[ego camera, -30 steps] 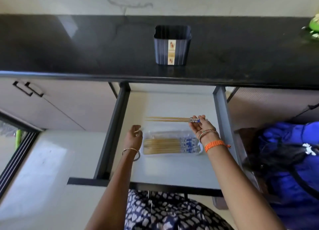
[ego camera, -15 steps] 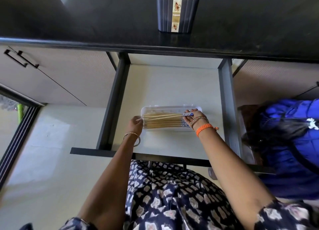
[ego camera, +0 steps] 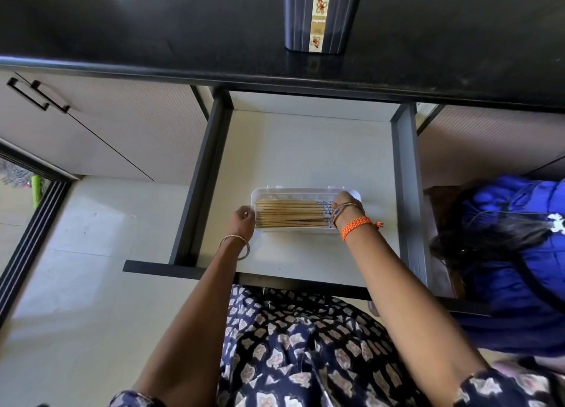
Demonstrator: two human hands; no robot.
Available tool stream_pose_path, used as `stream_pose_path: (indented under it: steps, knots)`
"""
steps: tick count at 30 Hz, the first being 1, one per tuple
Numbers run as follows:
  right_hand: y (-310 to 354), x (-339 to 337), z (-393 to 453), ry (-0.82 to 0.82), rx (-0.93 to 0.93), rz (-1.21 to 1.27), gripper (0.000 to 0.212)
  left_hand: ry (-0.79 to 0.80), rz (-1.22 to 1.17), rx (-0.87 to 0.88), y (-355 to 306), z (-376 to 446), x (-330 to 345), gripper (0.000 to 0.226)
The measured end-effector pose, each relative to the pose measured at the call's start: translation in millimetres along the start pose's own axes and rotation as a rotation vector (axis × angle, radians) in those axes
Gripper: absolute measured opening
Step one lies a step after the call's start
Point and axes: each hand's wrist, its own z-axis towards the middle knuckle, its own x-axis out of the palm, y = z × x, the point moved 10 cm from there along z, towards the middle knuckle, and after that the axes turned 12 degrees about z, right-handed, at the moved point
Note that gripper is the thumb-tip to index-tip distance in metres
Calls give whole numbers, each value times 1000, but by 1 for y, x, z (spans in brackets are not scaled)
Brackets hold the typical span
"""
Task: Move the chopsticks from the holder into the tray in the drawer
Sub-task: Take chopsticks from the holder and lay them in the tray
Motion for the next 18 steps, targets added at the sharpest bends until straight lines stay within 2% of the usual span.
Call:
stream_pose_path:
  steps: [3, 7, 9, 12, 14, 16, 18]
  knots:
    - [17, 1, 4, -80, -262, -352, 12, 9, -7, 2, 0, 0, 1, 27]
    - [3, 37, 1, 171, -343, -822, 17, 12, -13, 2, 0, -2, 1, 28]
    - [-5, 41, 0, 220, -353, -1038, 26, 19, -14, 5, -2, -4, 2, 27]
    - [-2, 41, -6, 242, -420, -1182, 14, 28, -15, -3, -3, -5, 1, 28]
    - [9, 45, -14, 268, -532, -1200, 18, 22, 9, -3, -5, -8, 0, 27]
    - [15, 46, -30, 337, -655, -1242, 22, -12, 135, 52, -11, -10, -3, 31]
    - [14, 43, -45, 430, -770, -1377, 18, -109, 339, 199, -27, -19, -8, 40]
